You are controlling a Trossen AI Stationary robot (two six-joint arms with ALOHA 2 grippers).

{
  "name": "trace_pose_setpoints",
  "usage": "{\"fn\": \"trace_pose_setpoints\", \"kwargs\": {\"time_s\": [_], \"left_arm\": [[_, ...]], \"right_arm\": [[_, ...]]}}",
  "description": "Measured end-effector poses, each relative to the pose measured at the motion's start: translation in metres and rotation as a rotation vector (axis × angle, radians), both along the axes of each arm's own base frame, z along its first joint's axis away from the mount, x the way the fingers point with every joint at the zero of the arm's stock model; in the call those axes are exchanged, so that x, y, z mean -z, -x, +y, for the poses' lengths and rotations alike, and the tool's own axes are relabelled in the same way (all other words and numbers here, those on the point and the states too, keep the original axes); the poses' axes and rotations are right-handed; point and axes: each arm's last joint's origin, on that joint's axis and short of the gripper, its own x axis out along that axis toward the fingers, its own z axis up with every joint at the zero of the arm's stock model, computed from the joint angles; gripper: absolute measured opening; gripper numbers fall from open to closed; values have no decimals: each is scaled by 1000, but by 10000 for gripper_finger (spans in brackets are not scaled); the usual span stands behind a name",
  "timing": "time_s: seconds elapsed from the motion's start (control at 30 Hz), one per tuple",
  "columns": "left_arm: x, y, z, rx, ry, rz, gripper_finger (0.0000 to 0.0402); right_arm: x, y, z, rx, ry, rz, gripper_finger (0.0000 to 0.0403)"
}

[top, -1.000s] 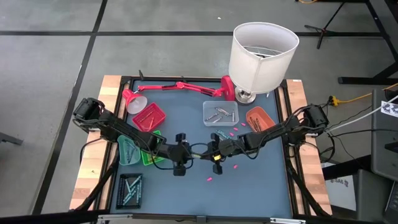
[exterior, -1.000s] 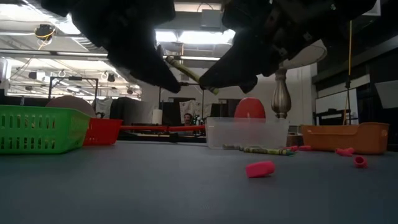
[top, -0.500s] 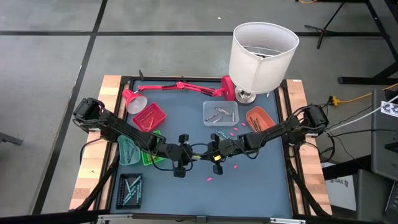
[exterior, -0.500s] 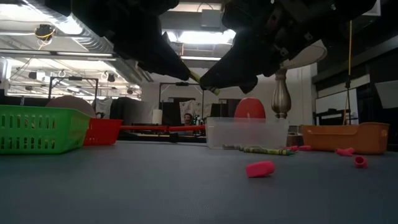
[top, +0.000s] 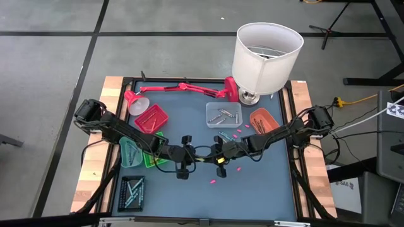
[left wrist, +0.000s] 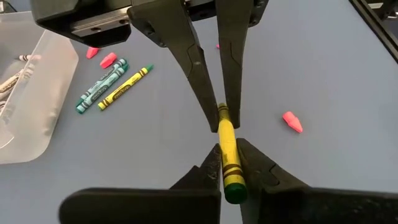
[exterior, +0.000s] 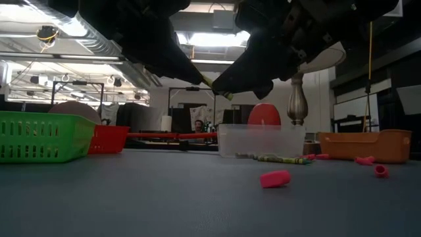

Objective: Sort crayons
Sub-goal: Put the green crayon into the green bin

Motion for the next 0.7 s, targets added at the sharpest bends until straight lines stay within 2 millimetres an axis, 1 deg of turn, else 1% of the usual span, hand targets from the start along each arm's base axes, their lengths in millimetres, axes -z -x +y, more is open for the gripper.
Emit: {"fn": "trace_pose_setpoints", "kwargs": {"time_s": [0.2, 0.27, 0.4, 0.57, 0.7], "left_arm": [[0, 0, 0, 0, 0, 0, 10], [0, 0, 0, 0, 0, 0, 11], [0, 1, 0, 6, 2, 8, 11], [-8, 14, 3, 27, 9, 89, 11], [-21, 32, 8, 11, 64, 169, 11]], "right_arm": [[0, 0, 0, 1, -1, 0, 25], [0, 0, 0, 2, -2, 0, 40], [0, 0, 0, 6, -1, -1, 87], [0, 0, -1, 7, -1, -2, 131], [0, 0, -1, 6, 2, 8, 142]]}}
